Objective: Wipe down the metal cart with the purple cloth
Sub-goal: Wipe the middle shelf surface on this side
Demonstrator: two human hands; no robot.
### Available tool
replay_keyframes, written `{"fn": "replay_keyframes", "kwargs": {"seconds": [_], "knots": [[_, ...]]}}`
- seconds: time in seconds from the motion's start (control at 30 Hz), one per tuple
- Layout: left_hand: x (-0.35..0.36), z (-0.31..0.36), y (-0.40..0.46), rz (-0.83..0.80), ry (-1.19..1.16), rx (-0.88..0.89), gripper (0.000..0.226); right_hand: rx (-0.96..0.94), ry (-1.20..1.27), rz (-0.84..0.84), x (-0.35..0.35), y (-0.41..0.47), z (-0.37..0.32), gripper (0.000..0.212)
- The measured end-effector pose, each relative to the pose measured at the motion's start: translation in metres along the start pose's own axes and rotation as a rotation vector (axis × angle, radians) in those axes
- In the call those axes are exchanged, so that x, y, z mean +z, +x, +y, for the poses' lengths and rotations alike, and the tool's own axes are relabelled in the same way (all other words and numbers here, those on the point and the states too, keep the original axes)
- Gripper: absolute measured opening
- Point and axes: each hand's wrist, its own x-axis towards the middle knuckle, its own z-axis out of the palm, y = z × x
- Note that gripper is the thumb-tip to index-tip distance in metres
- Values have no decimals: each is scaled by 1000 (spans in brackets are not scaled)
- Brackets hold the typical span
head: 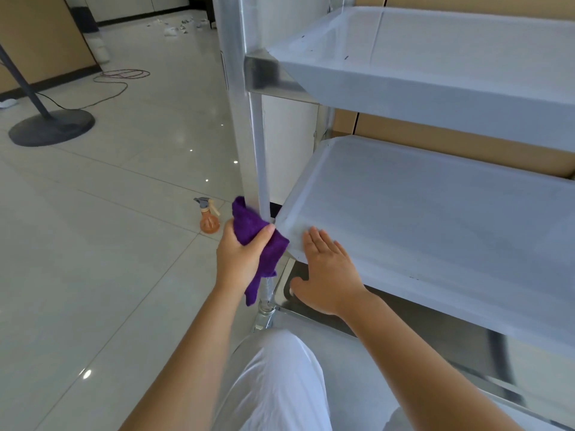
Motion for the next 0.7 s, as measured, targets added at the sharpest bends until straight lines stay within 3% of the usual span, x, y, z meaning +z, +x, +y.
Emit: {"fn": "replay_keyframes", "kwargs": {"seconds": [0.13,0.27,0.4,0.5,0.7], "knots": [[6,0,-28,168,124,41,23,-16,217,-16,-20,-5,16,68],[28,20,-46,207,248,250,21,-17,150,64,-22,-10,35,64],[67,11,-50,123,623,313,64,96,74,140,-21,-9,63,58],[88,6,-48,63,817,361,71,136,55,189,-17,-13,76,55],[100,26,10,-57,1113,62,76,104,17,188,-10,-14,80,57]]}}
